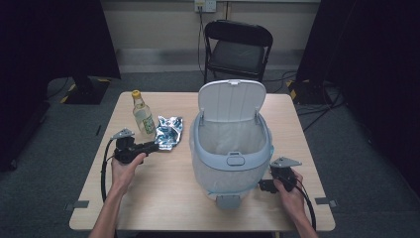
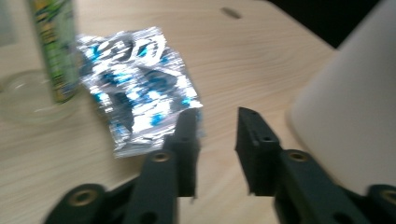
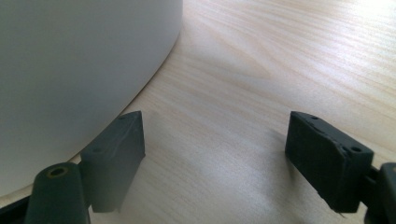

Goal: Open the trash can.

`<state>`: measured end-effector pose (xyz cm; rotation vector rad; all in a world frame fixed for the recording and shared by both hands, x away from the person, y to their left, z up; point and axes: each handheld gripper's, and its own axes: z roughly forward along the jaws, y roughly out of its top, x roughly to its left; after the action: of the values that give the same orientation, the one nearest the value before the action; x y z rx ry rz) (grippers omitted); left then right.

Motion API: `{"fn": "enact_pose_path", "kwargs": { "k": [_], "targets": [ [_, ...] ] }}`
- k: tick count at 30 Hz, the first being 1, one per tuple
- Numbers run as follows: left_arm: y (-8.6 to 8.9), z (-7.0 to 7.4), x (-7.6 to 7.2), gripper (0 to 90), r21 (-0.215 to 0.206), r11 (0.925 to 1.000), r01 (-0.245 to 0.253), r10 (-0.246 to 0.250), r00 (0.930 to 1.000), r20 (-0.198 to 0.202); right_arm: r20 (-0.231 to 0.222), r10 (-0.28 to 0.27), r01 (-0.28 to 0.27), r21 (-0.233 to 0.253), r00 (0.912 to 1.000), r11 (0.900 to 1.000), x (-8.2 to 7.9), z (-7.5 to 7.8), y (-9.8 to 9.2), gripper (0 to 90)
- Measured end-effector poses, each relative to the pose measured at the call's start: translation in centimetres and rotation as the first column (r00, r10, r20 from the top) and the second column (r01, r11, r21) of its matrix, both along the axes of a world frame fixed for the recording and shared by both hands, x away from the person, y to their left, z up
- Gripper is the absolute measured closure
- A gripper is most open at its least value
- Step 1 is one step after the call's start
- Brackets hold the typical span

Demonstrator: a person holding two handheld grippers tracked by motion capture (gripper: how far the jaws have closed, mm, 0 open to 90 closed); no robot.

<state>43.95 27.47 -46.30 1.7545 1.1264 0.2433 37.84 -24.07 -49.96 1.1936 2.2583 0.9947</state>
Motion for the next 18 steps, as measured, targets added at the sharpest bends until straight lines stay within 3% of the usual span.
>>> {"fn": "enact_pose_path", "kwargs": {
  "k": [2, 6, 8, 11, 15, 18],
  "targets": [
    [0.1, -0.6, 0.9, 58.7, 0.030, 0.9994, -0.016, 0.016, 0.9996, -0.022, 0.000, 0.000, 0.000, -0.001, 1.0000, 1.000, 0.0, 0.0, 0.0, 19.1],
    [0.3, -0.9, 2.1, 48.2, 0.033, 0.9987, -0.037, 0.039, 0.9979, -0.052, 0.001, -0.001, 0.001, -0.003, 1.0000, 1.000, 0.0, 0.0, 0.0, 19.2],
    [0.5, -1.2, 2.4, 46.7, 0.043, 0.9975, -0.056, 0.058, 0.9970, -0.051, 0.000, -0.001, 0.001, -0.002, 1.0000, 1.000, 0.0, 0.0, 0.0, 19.1],
    [0.9, -2.1, 3.0, 42.7, 0.053, 0.9953, -0.080, 0.085, 0.9929, -0.084, 0.000, 0.000, 0.000, 0.001, 1.0000, 1.000, 0.0, 0.0, 0.0, 19.1],
    [0.8, -2.8, 3.4, 36.8, 0.061, 0.9940, -0.091, 0.097, 0.9905, -0.098, 0.000, 0.000, 0.000, 0.000, 1.0000, 1.000, 0.0, 0.0, 0.0, 19.1],
    [0.3, -2.8, 3.6, 35.8, 0.067, 0.9947, -0.078, 0.083, 0.9928, -0.086, 0.000, 0.000, 0.000, 0.000, 1.0000, 1.000, 0.0, 0.0, 0.0, 19.1]
  ]
}}
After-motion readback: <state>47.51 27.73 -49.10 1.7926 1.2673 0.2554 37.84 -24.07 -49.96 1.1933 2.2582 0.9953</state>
